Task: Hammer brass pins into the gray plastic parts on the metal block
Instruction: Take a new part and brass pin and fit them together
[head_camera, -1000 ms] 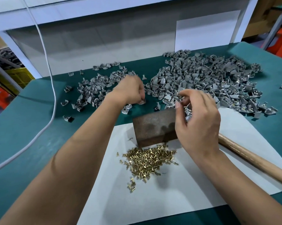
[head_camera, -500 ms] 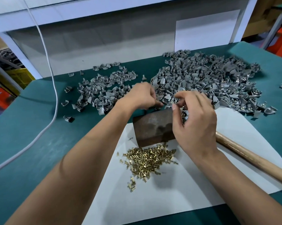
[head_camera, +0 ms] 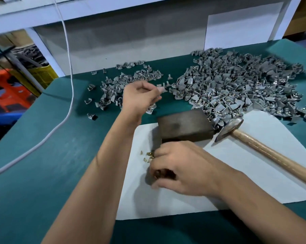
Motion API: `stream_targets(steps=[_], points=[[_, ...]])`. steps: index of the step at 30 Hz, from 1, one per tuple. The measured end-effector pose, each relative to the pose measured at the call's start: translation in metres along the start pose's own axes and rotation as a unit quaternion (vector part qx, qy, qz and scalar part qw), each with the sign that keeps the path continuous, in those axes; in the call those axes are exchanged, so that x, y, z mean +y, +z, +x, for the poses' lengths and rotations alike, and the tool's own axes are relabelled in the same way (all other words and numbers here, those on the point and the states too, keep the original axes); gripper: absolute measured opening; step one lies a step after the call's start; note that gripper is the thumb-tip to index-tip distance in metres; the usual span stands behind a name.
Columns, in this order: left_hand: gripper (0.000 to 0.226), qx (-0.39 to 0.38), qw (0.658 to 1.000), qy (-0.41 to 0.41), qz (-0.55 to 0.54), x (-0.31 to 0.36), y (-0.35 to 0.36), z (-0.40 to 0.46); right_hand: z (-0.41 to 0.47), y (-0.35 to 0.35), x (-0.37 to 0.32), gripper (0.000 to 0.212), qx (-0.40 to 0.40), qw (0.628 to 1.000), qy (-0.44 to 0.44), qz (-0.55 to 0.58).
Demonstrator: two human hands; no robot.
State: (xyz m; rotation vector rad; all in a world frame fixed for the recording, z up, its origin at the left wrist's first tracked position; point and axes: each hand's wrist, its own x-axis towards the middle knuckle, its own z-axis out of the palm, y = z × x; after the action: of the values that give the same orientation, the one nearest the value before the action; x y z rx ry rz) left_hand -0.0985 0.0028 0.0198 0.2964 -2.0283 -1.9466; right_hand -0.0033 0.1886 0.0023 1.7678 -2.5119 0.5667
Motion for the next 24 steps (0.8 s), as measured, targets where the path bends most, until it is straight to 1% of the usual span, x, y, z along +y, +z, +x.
stream_targets(steps=[2,3,5,8,11,15,18,20,22,23,24], points=[[0.020,0.026,0.998,0.007,-0.058,-0.003,-0.010,-0.011,-0.001,0.001,-0.004,0.035,-0.024,1.000,-0.005,-0.005],[0.022,0.033,0.996,0.011,-0.084,-0.004,-0.015,-0.018,-0.001,0.000,-0.004,0.033,-0.024,1.000,-0.008,0.002],[0.022,0.042,0.992,0.022,-0.115,-0.008,-0.020,-0.027,0.000,-0.003,-0.005,0.024,-0.023,1.000,-0.008,0.020],[0.021,0.046,0.990,0.041,-0.125,-0.015,-0.020,-0.036,0.001,-0.003,-0.007,0.012,-0.029,0.999,0.001,0.031],[0.021,0.043,0.989,0.056,-0.130,-0.024,-0.018,-0.044,0.000,0.000,-0.009,0.011,-0.026,0.999,0.006,0.025],[0.027,0.035,0.987,0.083,-0.133,-0.032,-0.019,-0.047,-0.001,0.000,-0.006,0.010,0.010,1.000,0.016,0.016],[0.032,0.017,0.988,0.106,-0.112,-0.035,-0.020,-0.049,-0.001,0.000,0.000,0.007,0.039,0.997,0.043,0.041],[0.035,0.004,0.989,0.107,-0.102,-0.037,-0.018,-0.051,-0.001,-0.002,0.004,0.008,0.083,0.991,0.075,0.078],[0.036,-0.002,0.989,0.108,-0.102,-0.038,-0.015,-0.054,-0.003,-0.006,0.011,0.005,0.196,0.973,0.096,0.082],[0.035,0.000,0.989,0.109,-0.104,-0.039,-0.013,-0.055,-0.005,-0.008,0.015,0.002,0.262,0.956,0.115,0.068],[0.034,0.002,0.988,0.109,-0.108,-0.039,-0.012,-0.055,-0.008,-0.012,0.020,0.005,0.324,0.932,0.153,0.049]])
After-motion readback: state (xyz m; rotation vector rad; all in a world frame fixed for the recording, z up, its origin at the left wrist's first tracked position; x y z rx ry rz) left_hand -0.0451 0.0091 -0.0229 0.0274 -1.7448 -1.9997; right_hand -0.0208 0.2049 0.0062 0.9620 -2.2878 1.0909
